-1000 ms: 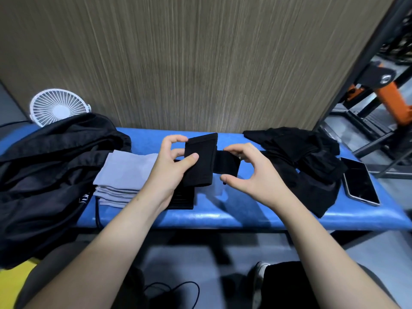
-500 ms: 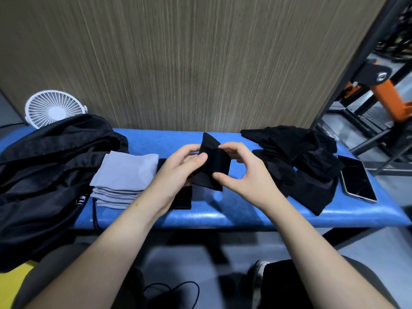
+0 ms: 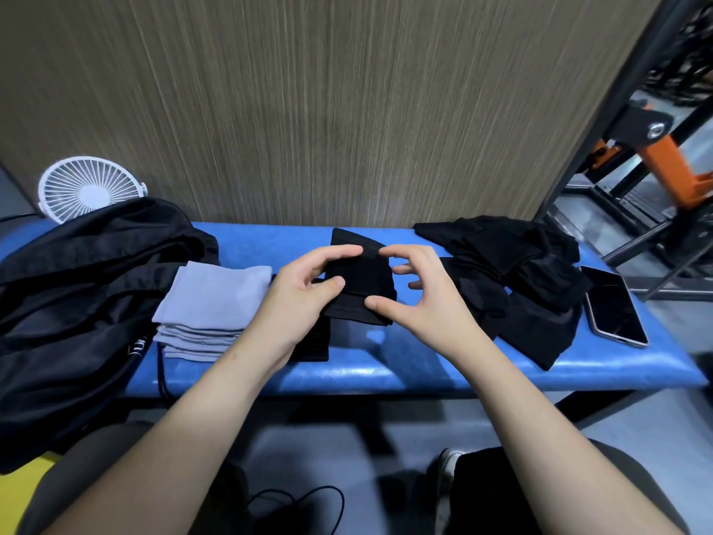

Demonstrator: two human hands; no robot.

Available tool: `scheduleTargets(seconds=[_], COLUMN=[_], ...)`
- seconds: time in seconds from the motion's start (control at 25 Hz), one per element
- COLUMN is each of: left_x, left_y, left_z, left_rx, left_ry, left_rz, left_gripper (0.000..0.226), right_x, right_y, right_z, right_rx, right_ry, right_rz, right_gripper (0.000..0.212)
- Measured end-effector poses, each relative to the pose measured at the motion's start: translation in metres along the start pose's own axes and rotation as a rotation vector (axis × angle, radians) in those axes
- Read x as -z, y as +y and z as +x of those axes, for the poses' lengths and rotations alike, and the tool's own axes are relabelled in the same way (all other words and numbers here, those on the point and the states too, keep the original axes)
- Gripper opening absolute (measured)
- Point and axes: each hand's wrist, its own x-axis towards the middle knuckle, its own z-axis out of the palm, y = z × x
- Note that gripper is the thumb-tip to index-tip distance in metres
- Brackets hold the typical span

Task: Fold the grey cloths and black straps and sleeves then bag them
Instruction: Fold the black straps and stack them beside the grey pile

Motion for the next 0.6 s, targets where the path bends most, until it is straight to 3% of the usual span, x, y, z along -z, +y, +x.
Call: scheduleTargets(seconds=[0.24, 0.4, 0.6], left_x=[0.003, 0.001, -0.001], left_y=[-0.001, 0.000, -0.009], left_z=[0.001, 0.001, 0.003], left_rx=[0.048, 0.054, 0.051], left_ry=[0.046, 0.035, 0.045], left_rz=[-0.107, -0.135, 0.013], left_gripper=[0.045, 0.043, 0.039], right_x=[0.001, 0.001, -0.004], right_y=[-0.007, -0.011, -0.015], right_z=[-0.003, -0.003, -0.005], right_rx=[-0.133, -0.175, -0.141], right_ry=[0.030, -0.038, -0.027], right_rz=[0.179, 0.376, 0.482], right_gripper=[0.059, 0.056, 0.053])
